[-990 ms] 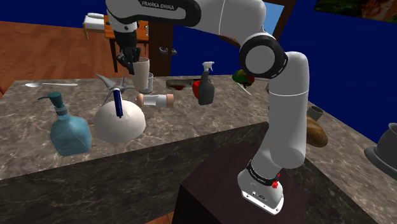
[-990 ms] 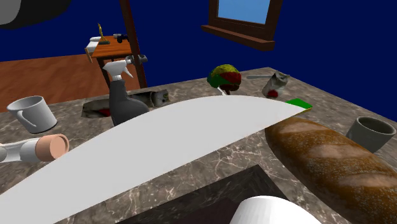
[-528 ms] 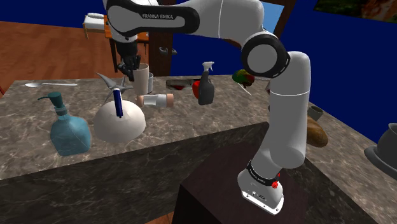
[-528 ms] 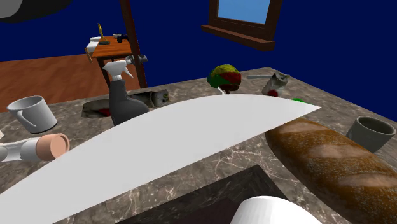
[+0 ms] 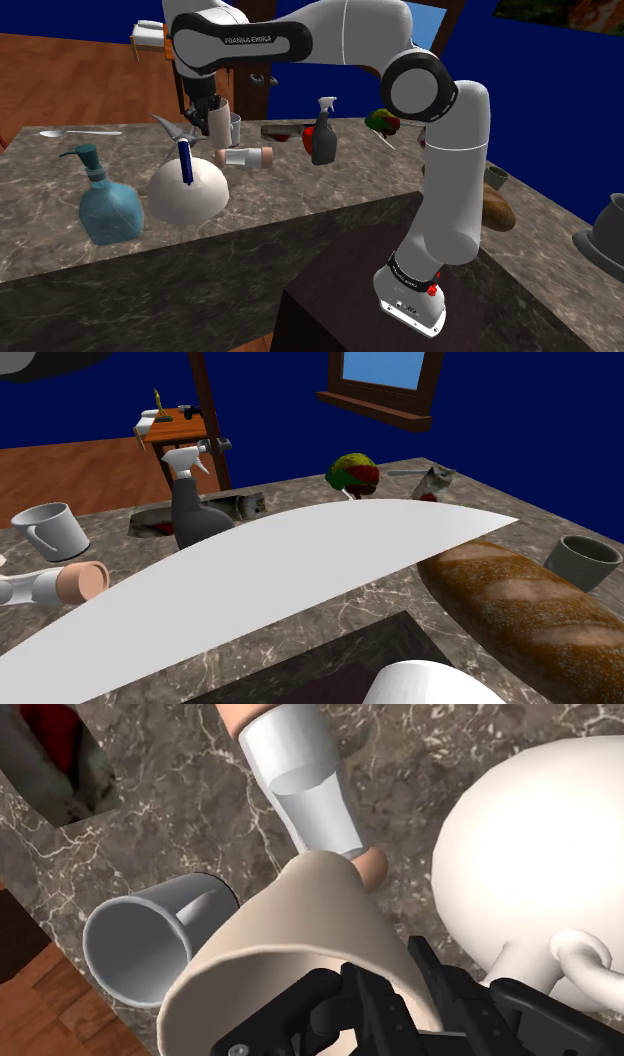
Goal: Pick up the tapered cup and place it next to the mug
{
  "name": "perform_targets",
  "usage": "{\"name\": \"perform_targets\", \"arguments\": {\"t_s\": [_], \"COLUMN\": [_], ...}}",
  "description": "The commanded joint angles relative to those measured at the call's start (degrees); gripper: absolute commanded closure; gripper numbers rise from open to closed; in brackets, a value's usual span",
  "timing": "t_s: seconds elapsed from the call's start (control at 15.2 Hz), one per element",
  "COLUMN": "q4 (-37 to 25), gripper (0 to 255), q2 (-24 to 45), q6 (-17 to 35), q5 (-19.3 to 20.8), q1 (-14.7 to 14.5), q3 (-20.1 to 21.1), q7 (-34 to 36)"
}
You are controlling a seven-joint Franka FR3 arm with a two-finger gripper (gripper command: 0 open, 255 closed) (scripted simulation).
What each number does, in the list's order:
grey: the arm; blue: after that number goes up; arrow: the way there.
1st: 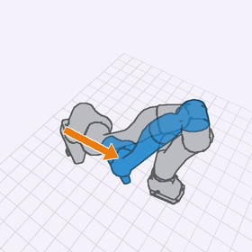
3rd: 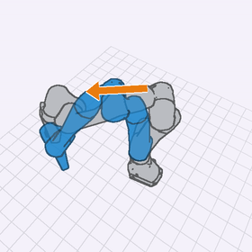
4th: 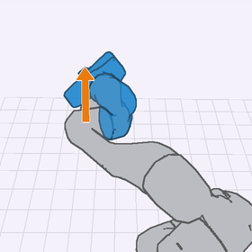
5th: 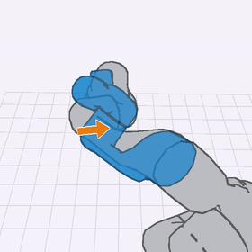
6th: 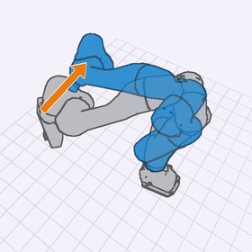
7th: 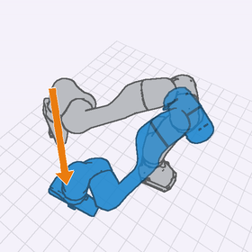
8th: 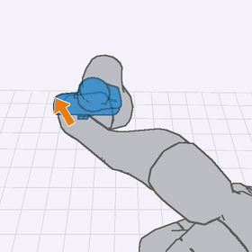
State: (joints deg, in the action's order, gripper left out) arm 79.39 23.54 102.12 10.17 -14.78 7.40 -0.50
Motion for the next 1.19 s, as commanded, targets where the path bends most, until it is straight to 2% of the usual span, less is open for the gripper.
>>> {"name": "perform_targets", "arguments": {"t_s": [0.0, 0.46, 0.53, 0.86, 1.12], "q4": [2.6, 2.6, 2.4, 2.6, -5.2], "gripper": [255, 255, 0, 0, 0], "q2": [0.7, 0.7, 0.6, 0.7, 1.1], "q6": [1.4, 1.4, 1.0, 1.4, -6.1], "q5": [-0.1, -0.1, -0.1, -0.1, -0.2], "q1": [0.1, 0.1, 0.2, 0.1, -0.7], "q3": [0.0, -0.1, -0.1, -0.1, 0.1], "q7": [0.3, 0.3, 0.1, 0.3, -0.1]}}
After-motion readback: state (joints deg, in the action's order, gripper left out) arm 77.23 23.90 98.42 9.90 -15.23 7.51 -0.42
